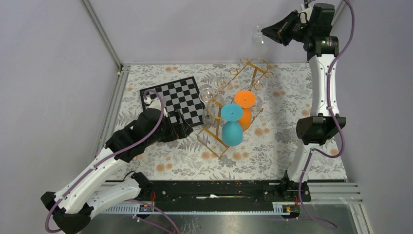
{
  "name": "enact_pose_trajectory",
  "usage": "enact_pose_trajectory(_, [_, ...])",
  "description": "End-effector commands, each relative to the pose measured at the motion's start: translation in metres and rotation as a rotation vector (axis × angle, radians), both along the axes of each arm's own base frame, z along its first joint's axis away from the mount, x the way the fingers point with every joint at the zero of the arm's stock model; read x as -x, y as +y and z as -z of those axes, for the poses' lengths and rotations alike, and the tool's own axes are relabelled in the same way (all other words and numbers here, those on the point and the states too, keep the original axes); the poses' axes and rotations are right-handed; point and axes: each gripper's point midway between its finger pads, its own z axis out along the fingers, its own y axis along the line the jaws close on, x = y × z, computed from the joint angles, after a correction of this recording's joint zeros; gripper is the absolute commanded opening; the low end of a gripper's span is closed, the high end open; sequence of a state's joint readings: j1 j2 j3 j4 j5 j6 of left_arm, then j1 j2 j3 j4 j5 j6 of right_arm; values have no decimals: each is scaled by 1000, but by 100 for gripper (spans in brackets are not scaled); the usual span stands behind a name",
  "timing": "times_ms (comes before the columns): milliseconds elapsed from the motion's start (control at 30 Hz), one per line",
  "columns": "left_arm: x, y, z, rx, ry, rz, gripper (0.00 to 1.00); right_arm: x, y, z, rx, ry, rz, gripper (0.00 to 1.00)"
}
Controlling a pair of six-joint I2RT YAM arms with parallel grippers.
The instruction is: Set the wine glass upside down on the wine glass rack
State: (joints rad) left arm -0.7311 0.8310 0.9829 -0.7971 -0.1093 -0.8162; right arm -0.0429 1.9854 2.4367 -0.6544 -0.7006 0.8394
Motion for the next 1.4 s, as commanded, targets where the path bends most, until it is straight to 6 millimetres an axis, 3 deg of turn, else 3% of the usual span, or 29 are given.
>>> enact_pose_trajectory(0, [-2, -3, -6, 28, -18, 2, 99, 16, 37, -42, -81, -126, -134, 0])
enact_pose_trajectory(267, [-1, -8, -6, 47, -10, 17, 99, 23, 82, -25, -116, -60, -242, 0])
enact_pose_trajectory(667, [1, -14, -6, 59, 4, 44, 98, 46, 112, -3, -126, 4, -329, 0])
enact_pose_trajectory(1367, [0, -16, -10, 73, -7, 54, 98, 106, 127, 0, -247, 56, -437, 0])
